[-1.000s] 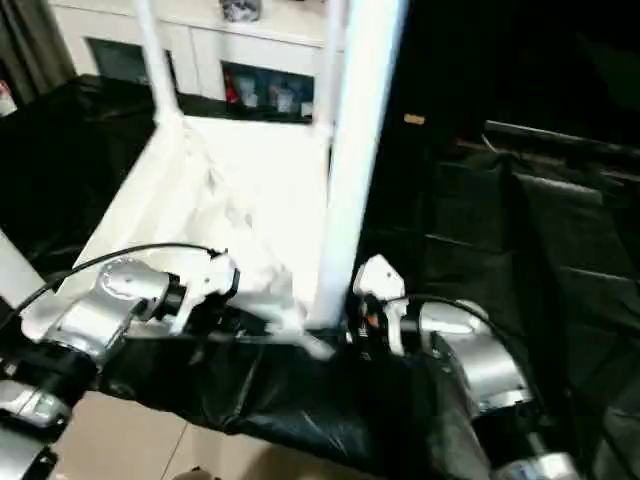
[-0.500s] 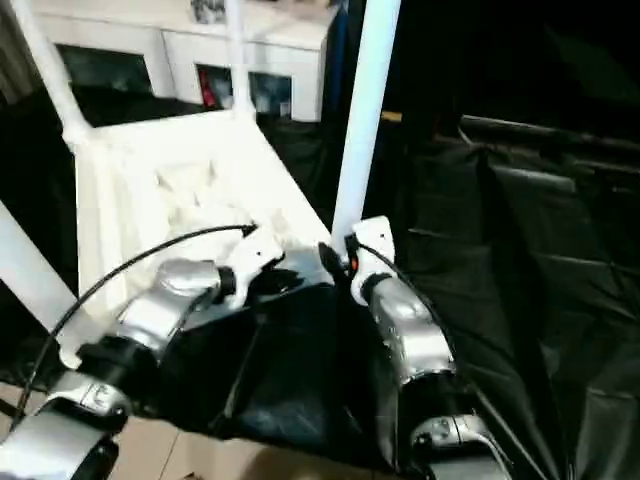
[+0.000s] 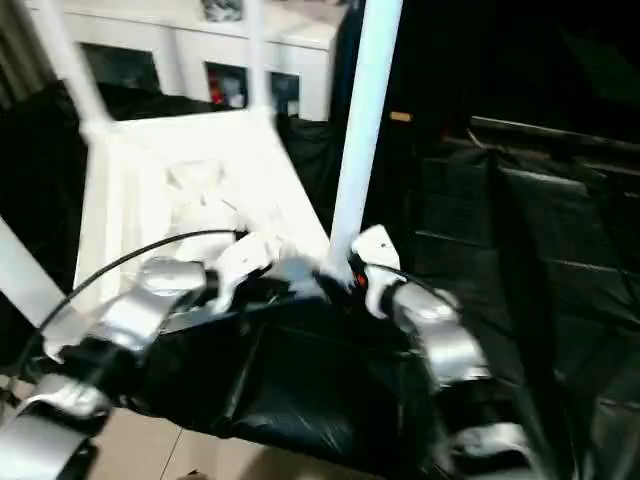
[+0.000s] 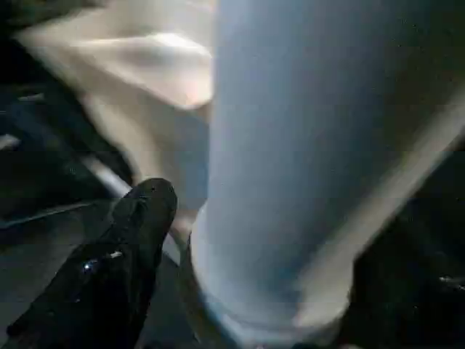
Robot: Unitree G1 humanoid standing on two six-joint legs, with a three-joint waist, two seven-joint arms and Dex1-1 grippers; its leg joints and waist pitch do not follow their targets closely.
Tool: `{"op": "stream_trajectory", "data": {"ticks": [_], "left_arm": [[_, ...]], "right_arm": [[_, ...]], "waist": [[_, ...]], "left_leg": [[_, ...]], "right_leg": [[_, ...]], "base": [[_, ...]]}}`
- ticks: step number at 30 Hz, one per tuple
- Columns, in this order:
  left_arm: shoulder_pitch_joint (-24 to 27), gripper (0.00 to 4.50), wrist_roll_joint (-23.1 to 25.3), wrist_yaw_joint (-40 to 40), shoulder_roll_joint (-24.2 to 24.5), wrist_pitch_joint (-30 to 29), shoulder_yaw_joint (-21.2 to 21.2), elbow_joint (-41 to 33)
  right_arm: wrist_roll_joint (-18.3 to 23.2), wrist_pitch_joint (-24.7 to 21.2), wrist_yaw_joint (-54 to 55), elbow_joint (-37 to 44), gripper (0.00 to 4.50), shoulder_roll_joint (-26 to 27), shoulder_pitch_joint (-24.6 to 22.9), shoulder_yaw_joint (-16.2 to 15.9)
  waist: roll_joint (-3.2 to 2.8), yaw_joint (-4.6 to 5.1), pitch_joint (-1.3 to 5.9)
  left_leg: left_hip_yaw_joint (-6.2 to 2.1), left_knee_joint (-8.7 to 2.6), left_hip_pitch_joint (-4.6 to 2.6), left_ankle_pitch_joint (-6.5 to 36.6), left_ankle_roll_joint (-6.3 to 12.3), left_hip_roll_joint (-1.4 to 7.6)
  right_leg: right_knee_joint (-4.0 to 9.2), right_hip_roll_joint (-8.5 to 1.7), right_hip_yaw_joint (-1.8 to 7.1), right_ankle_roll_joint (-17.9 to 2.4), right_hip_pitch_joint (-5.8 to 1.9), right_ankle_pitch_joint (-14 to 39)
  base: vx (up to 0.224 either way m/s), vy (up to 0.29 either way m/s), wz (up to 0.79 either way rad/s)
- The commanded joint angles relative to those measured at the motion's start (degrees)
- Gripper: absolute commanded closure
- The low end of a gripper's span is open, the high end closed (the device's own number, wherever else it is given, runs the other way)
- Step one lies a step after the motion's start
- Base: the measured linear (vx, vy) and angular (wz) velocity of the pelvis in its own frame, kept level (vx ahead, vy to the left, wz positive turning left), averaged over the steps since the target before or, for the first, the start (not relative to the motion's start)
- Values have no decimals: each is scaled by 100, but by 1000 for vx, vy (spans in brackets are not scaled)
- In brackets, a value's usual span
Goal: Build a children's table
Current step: Rotate leg to tighten
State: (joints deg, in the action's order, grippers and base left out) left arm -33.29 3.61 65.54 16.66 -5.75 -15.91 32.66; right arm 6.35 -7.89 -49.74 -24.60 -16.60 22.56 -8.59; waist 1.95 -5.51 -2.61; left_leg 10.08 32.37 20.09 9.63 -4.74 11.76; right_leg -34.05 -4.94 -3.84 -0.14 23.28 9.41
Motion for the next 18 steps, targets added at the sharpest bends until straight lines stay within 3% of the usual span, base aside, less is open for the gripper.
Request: {"op": "stream_trajectory", "data": {"ticks": [1, 6, 7, 12, 18], "left_arm": [[9, 450, -507, 570, -109, 238, -71, -274], [-49, 450, -542, 1024, 129, 308, -86, -134], [-65, 450, -545, 1068, 154, 321, -81, -110], [-202, 450, -575, 1483, 355, 369, -60, 66], [-295, 450, -551, 1589, 413, 458, -46, 225]], "right_arm": [[144, 167, -764, 261, 76, -144, -62, -340], [295, 91, -1448, 452, 76, -499, -166, -525], [331, 48, -1544, 508, 100, -542, -187, -548], [518, -306, -2369, 953, 129, -903, -368, -743], [453, -236, -2386, 992, 177, -946, -436, -817]], "waist": [[65, -4, 324], [74, -25, 319], [79, -45, 324], [60, -129, 323], [65, -154, 318]], "left_leg": [[19, -346, -37, 1560, 301, 142], [12, -355, -4, 1534, 275, 136], [19, -347, -13, 1503, 297, 141], [35, -339, -16, 1390, 334, 163], [19, -352, -10, 1566, 193, 151]], "right_leg": [[421, -298, 243, -1052, -229, 1667], [414, -316, 234, -1004, -262, 1814], [410, -315, 240, -994, -264, 1773], [374, -299, 232, -1102, -260, 1520], [407, -326, 230, -1007, -258, 1866]], "base": [[0, 0, 0], [0, 0, 0], [0, 0, 0], [0, 0, 0], [0, 0, 0]]}}
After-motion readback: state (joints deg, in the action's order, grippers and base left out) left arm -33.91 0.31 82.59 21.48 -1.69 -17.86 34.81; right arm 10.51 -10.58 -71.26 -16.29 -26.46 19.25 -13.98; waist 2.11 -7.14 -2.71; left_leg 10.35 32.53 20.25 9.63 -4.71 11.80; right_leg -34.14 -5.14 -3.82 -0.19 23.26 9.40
